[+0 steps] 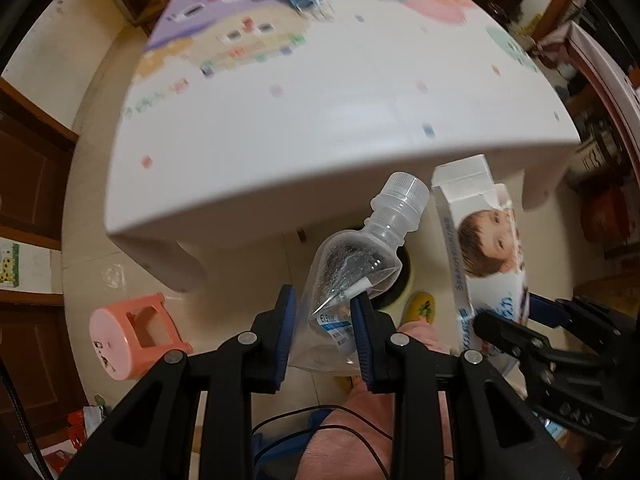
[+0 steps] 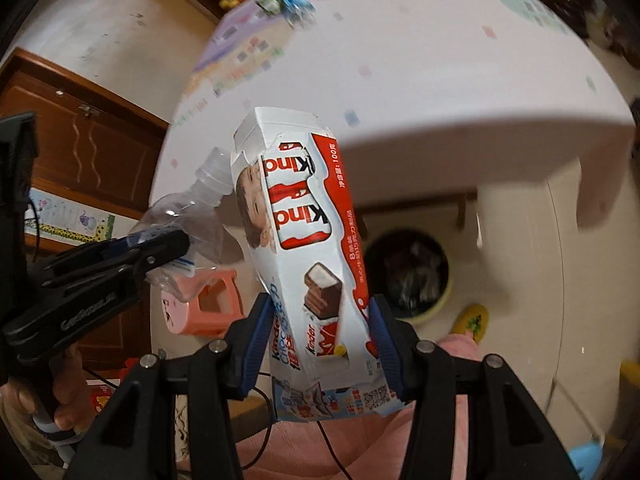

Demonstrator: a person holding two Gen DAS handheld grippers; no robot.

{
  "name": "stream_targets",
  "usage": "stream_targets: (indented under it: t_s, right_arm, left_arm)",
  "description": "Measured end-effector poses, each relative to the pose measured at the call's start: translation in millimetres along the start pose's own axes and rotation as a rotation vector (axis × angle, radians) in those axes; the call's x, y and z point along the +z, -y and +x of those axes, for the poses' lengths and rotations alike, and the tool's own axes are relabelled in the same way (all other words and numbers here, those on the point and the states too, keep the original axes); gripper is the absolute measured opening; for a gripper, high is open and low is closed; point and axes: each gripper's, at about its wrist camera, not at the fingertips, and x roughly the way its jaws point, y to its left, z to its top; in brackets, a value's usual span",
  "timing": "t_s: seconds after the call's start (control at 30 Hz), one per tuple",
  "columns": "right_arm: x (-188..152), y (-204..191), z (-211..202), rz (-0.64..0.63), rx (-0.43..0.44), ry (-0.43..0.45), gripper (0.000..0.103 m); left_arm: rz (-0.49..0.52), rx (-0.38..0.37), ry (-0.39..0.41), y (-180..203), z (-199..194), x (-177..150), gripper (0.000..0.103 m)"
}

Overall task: Collect trash
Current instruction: 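Carry the plastic bottle and Kinder box down toward the black bin with both grippers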

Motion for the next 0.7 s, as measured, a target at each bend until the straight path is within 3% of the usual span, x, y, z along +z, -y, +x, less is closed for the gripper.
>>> stream_targets:
  t_s: [0.13, 0.27, 0.53, 0.7]
  right_arm:
    - [-18.8, 29.1, 29.8, 0.104, -0.018, -0.057, 0.049]
    - [-29.2, 65.3, 82.4, 0.215, -0.036, -0.122, 0.050]
    - [-29.5, 137.5, 232.4, 0.353, -0.100, -0.257, 0.054]
    - [-22.0, 166.8, 291.6, 0.417, -0.087, -0.272, 0.061]
  left_arm:
    - [0.024, -0.009, -0.047, 15.6, 33.4, -22.7, 0.026]
    - [0.043, 0.002, -0.101, 26.3, 90.7, -34.5, 0.026]
    - [-0.010, 0.036, -0.138, 29.0, 228.5, -23.7, 0.027]
    - [-0.034, 0.050, -0.148, 33.5, 287.1, -15.9, 0.029]
